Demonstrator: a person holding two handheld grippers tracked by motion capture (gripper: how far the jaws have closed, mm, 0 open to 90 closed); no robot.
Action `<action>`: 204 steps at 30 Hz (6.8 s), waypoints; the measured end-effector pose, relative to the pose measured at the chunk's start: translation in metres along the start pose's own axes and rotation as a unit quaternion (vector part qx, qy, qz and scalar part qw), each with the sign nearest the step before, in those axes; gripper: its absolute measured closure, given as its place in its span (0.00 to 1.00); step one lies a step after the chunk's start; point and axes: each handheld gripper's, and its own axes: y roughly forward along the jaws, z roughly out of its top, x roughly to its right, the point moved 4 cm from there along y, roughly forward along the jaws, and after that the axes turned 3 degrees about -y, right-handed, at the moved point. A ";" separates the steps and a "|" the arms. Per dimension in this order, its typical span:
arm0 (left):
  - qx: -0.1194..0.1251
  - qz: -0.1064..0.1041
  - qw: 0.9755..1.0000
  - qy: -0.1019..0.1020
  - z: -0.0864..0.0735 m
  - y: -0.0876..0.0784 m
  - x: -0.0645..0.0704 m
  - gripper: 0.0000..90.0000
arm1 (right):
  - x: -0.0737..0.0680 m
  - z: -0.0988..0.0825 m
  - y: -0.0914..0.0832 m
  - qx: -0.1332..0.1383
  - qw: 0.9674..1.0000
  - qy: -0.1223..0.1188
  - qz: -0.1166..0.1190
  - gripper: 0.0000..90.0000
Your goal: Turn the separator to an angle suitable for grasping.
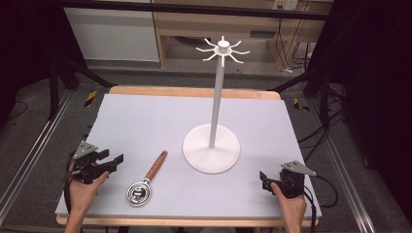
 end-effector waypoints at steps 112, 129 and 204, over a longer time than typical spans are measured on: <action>-0.230 -0.032 0.962 0.145 -0.014 0.072 0.102 0.67 | -0.003 -0.002 0.002 -0.024 1.000 -0.002 0.010 0.07; -0.240 -0.034 0.957 0.158 -0.016 0.067 0.101 0.75 | -0.001 -0.002 0.001 -0.023 1.000 -0.004 0.012 0.07; -0.295 -0.047 0.938 0.175 0.010 0.094 0.106 0.75 | 0.004 -0.002 0.002 -0.027 1.000 0.007 0.015 0.07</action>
